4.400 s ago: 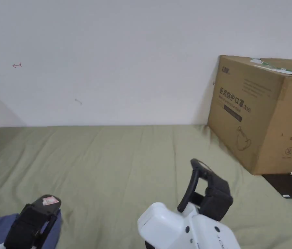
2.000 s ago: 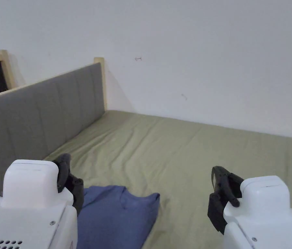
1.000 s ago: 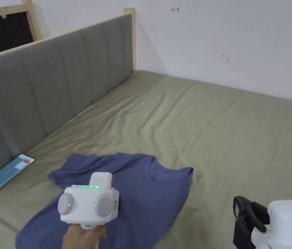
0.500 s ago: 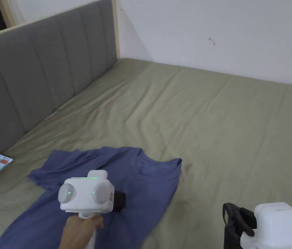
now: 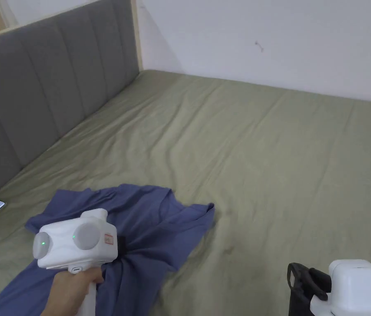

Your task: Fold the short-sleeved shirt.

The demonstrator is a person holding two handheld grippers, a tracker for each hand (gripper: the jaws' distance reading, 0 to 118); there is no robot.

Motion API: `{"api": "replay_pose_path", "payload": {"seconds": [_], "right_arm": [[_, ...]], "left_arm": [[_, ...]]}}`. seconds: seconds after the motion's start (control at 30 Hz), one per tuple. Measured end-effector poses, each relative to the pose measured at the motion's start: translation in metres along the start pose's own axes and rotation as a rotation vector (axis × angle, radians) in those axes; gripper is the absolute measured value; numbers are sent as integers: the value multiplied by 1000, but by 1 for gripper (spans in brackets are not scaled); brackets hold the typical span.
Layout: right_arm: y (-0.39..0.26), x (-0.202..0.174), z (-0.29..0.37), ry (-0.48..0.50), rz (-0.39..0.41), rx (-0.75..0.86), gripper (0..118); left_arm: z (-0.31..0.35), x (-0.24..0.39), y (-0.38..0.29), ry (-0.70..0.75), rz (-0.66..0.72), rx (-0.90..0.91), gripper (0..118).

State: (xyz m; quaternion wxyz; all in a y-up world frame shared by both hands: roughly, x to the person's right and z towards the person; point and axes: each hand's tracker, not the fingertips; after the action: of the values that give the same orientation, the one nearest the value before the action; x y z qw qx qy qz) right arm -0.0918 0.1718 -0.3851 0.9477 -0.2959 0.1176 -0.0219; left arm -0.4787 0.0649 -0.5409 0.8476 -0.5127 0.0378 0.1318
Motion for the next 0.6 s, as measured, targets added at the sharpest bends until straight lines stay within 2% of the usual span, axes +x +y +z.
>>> {"api": "replay_pose_path", "payload": {"seconds": [0.27,0.37,0.47,0.6], "right_arm": [[8,29,23,-67,-43,53,2],[10,46,37,-105,-75,80,2],[10,64,55,-149,-115,114,2],[6,89,84,-222,-164,156,2]], "left_arm": [[63,7,11,-152,93,84,10],[97,36,17,-153,-31,154,10],[137,74,24,-276,-87,223,10],[180,155,31,-345,-302,280,10]]}}
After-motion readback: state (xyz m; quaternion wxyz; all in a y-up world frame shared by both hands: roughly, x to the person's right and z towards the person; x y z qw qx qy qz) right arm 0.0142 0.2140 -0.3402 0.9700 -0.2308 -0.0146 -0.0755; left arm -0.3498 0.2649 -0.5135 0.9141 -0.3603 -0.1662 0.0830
